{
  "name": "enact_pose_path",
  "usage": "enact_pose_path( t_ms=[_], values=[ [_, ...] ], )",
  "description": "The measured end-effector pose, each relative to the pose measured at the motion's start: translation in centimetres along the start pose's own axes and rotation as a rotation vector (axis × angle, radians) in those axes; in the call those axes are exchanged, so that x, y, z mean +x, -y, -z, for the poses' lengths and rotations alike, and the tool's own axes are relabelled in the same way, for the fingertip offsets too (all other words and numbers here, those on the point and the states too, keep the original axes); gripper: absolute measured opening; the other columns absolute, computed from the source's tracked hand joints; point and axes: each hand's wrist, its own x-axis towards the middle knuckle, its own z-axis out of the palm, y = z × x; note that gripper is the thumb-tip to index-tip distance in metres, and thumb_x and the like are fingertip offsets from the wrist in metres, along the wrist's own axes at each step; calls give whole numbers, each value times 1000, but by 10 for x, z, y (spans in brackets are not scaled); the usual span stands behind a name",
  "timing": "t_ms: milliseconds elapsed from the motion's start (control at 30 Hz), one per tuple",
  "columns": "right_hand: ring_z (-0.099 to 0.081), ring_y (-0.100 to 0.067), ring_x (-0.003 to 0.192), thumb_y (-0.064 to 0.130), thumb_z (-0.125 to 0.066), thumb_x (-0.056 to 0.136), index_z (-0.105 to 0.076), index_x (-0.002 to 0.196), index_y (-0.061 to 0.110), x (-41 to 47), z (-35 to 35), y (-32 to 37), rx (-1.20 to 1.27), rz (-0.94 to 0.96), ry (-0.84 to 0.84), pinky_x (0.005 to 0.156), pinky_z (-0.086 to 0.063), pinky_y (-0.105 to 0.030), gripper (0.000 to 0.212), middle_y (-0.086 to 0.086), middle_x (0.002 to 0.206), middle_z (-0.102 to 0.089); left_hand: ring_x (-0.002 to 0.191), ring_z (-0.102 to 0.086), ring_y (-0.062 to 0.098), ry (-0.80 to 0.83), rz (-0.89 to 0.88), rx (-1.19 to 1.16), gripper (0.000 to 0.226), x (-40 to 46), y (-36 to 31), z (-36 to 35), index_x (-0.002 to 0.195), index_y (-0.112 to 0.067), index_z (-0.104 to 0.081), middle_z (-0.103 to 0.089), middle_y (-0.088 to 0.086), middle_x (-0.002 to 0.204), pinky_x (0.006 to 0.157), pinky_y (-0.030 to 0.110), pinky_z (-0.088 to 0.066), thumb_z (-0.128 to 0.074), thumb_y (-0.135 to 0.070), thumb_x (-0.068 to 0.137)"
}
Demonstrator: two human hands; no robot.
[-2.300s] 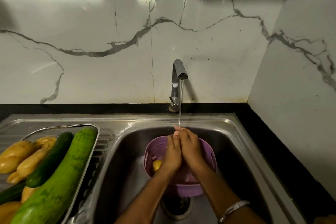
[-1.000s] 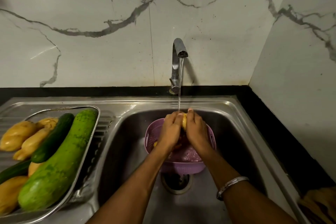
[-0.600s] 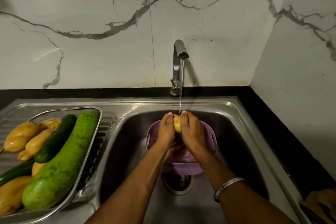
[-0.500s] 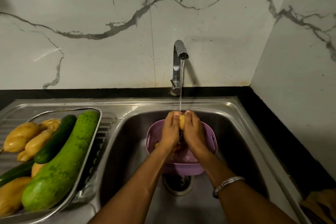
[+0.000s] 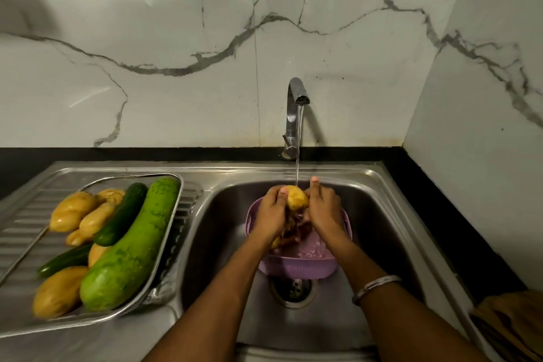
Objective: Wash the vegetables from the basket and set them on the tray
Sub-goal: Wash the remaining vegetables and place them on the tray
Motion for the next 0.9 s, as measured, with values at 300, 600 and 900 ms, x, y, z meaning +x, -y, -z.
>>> enact_pose_path(
  t_ms=[300,600,900],
  values=[
    [-66,-33,106,43,-31,109,-71,115,8,-34,10,0,-347,-61,127,91,-51,-36,54,-19,113,-71,113,-63,33,50,-33,655,64,-38,2,3,120,-12,-67,-70,18,118,100,41,-47,-18,-51,108],
    [-67,-40,99,40,-39,108,-73,107,0,-18,1,-7,-271,-60,-58,90,-50,-41,53,-28,106,-70,108,-65,35,-16,-106,819,85,-53,-21,0,118,-11,-65,-71,19,112,97,44,-47,0,-62,97],
    [-65,-46,103,37,-41,107,-74,106,-1,-13,14,-8,-234,33,-90,87,-48,-45,51,-32,111,-68,104,-64,41,137,-159,670,101,-37,-15,-5,117,-11,-62,-70,24,109,92,44,-49,5,-80,85]
  ],
)
